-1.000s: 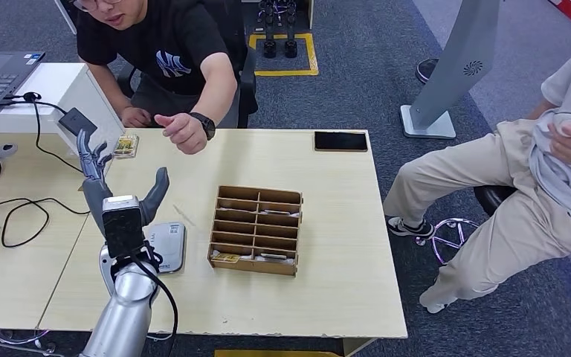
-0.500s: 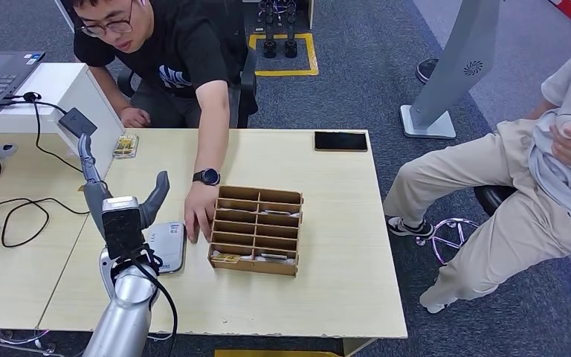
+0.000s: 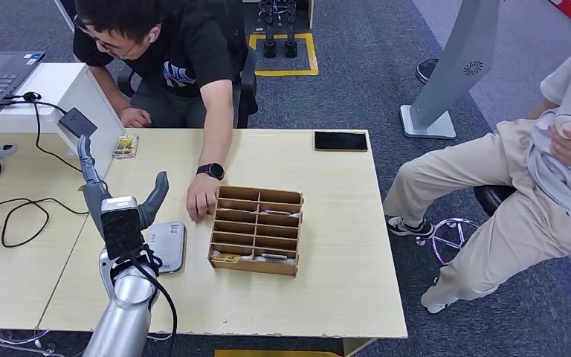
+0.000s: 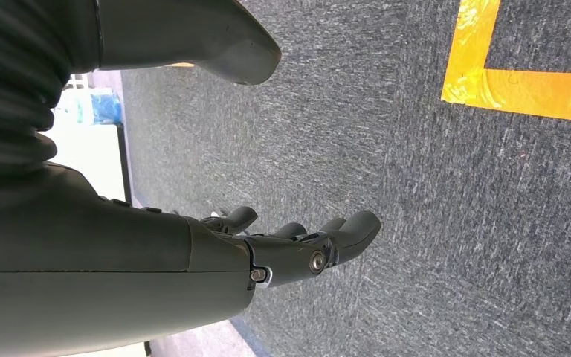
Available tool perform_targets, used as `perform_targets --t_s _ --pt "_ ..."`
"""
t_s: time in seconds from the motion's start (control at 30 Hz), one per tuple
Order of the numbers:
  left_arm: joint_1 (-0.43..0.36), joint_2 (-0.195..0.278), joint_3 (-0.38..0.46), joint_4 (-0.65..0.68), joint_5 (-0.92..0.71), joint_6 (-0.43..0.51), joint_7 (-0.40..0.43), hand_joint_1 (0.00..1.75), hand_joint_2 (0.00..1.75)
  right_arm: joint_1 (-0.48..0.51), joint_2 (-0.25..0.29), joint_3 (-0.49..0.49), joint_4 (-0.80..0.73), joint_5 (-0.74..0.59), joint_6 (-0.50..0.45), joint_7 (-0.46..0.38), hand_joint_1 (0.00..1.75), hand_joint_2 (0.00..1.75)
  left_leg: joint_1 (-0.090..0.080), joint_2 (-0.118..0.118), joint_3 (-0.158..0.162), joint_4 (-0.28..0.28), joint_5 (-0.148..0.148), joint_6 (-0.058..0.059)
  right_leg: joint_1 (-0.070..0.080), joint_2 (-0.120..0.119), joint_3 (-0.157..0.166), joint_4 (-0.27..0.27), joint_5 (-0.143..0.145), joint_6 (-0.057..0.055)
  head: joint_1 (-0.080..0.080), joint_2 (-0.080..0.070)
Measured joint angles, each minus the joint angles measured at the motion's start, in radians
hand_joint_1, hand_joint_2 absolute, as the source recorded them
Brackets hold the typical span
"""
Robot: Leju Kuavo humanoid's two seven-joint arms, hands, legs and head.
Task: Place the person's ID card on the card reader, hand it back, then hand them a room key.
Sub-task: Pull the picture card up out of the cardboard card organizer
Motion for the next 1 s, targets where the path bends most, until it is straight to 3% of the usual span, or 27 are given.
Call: perform_targets --t_s 0.7,0.8,0.9,1.0 --pt "0.011 -0.008 0.006 0.001 0.032 -0.001 -0.017 0.0 1.75 -0.001 0.001 0.0 0.0 0.002 -0.009 0.002 0.0 1.75 0.0 0.0 0.0 0.0 0.0 0.0 0.0 0.0 0.0 0.0 0.0 0.0 0.0 0.0" --pt "0.019 -0.002 0.002 -0.001 0.137 -0.038 -0.019 0.0 1.75 0.0 0.002 0.0 0.0 0.001 -0.009 0.002 0.0 1.75 0.0 0.0 0.0 0.0 0.0 0.0 0.0 0.0 0.0 0.0 0.0 0.0 0.0 0.0" --pt "0.043 0.025 -0.031 -0.032 0.319 -0.132 -0.04 0.0 1.75 0.002 0.002 0.0 0.0 0.001 -0.009 -0.004 0.0 1.75 0.0 0.0 0.0 0.0 0.0 0.0 0.0 0.0 0.0 0.0 0.0 0.0 0.0 0.0" --pt "0.061 0.049 -0.071 -0.07 0.376 -0.171 -0.052 0.0 1.75 0.004 0.002 0.0 0.0 0.001 -0.009 -0.007 0.0 1.75 0.0 0.0 0.0 0.0 0.0 0.0 0.0 0.0 0.0 0.0 0.0 0.0 0.0 0.0"
